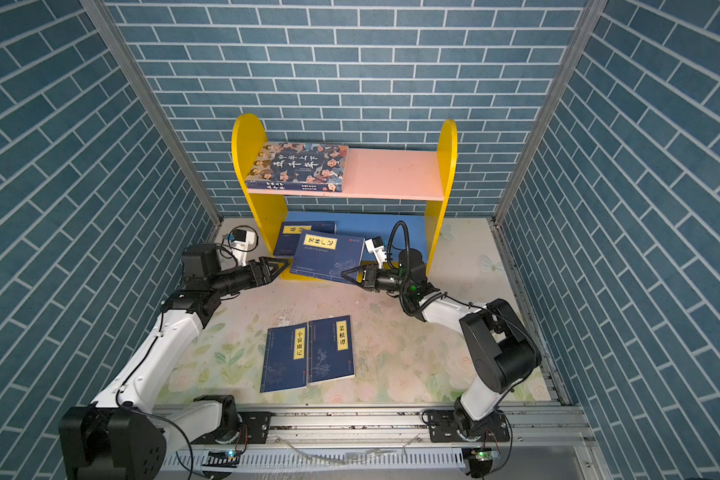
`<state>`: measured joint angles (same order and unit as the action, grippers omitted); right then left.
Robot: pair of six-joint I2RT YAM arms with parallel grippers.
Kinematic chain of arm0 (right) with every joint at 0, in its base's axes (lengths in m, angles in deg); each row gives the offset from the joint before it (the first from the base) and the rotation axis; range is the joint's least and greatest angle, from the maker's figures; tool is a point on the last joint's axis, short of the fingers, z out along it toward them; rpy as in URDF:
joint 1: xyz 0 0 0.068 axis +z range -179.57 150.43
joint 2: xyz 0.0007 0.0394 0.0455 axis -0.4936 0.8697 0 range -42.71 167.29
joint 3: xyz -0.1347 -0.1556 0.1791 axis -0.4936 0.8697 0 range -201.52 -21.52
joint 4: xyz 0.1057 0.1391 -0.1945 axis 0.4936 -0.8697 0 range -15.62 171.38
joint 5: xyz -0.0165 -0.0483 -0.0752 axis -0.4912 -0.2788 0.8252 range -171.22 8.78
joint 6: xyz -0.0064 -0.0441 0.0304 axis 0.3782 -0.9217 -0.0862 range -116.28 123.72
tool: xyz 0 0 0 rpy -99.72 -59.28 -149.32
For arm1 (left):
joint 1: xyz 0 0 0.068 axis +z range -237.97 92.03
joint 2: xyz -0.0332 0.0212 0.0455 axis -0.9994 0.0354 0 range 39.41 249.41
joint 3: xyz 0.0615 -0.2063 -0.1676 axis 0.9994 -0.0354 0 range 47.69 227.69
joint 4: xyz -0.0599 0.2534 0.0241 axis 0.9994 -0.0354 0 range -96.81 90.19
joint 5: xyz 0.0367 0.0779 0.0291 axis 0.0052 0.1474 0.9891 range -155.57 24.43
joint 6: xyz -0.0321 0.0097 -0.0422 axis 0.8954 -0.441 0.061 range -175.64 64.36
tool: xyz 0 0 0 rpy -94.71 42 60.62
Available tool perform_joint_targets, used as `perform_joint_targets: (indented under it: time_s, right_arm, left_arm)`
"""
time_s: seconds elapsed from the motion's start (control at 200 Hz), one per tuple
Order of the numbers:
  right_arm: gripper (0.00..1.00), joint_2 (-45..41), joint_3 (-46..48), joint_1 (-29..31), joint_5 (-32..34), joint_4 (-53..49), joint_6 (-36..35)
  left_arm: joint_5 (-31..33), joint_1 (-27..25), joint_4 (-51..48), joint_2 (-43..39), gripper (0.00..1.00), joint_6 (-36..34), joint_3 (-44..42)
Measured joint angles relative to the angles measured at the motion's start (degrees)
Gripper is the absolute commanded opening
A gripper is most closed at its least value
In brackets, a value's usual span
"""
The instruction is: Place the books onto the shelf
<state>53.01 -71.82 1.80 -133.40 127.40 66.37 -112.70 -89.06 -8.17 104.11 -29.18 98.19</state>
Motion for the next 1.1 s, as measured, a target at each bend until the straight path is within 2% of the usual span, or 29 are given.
perform_joint_targets:
  time_s: [0.385,0.705,1.1]
  right_arm:
    - [0.00,14.1,-15.5,-2.1,-2.9,-6.9,-0.2]
    - [0.00,20.9,-27.6,-2.5,-4.8,-13.9,-1.4]
    - [0.00,26.0,-37.2,-2.4,-5.1,-23.7,-3.7]
  left_arm:
    - [0.3,0.0,-1.2,-0.1,0.69,-0.2,0.2]
    - [-0.3,0.0,-0.8,-0.1,0.70,0.8,0.2]
    - [-0.5,0.0,0.1,-0.1,0.71,1.4,0.2]
